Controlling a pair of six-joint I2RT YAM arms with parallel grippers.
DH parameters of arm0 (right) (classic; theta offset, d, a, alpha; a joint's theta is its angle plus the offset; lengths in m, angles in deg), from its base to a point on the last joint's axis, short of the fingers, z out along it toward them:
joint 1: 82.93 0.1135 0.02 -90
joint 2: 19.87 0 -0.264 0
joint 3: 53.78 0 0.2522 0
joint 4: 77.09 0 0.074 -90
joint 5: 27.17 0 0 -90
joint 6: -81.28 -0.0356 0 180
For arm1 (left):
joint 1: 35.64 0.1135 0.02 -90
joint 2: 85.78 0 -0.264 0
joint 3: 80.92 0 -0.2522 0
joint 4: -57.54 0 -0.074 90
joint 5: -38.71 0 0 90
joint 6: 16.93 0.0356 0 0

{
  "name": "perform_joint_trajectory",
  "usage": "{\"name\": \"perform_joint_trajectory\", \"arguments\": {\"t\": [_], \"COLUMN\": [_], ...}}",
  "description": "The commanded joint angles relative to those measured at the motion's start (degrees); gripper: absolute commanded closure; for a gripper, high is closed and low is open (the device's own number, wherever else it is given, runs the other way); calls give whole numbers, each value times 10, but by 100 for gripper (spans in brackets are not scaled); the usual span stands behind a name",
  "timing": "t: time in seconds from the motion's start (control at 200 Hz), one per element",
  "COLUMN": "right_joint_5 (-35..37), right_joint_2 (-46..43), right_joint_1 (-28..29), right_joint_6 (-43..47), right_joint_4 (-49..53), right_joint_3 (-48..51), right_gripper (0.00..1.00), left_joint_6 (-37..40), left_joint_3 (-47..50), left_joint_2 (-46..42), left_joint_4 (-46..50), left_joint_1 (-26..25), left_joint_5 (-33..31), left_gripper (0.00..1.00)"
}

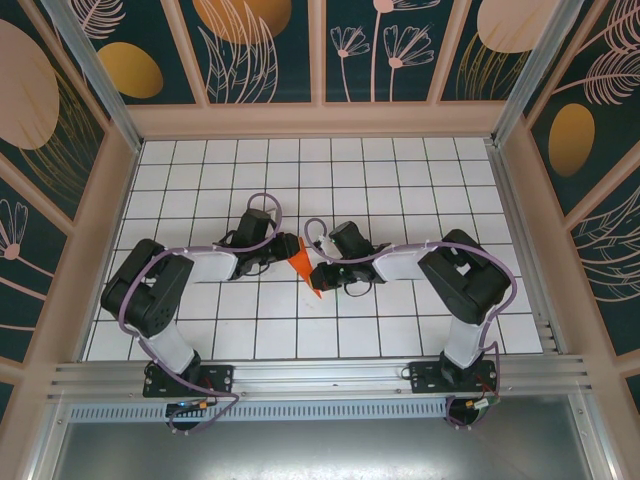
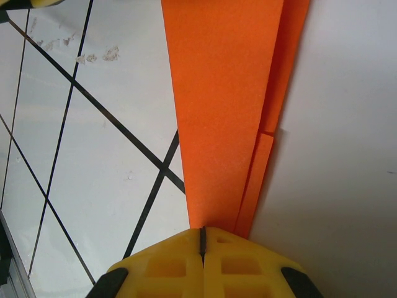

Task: Fold a paper plane with a square sheet of paper (pick it up from the middle)
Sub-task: Fold the wing for the fifth time at the center of the table.

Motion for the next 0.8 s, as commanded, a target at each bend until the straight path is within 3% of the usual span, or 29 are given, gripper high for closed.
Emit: {"name": "perform_joint_trajectory", "arguments": {"t": [0.0, 0.51, 0.796], "right_joint_5": [34, 26, 14], "right_joint_2": [31, 15, -22], "right_joint_1": [-2, -4, -2], "right_joint_6": [14, 13, -44], "right_joint_4": [60, 66, 4], "right_joint_3": [13, 21, -45], "right_gripper": [100, 100, 100], "left_joint_6": [19, 19, 9], "left_joint_3": [7, 16, 23], "left_joint_2": [19, 45, 57], "left_joint_4": [-19, -17, -21], "left_joint_1": [8, 16, 18], "left_joint_5": [-1, -16, 5], "left_gripper": [69, 72, 73]}}
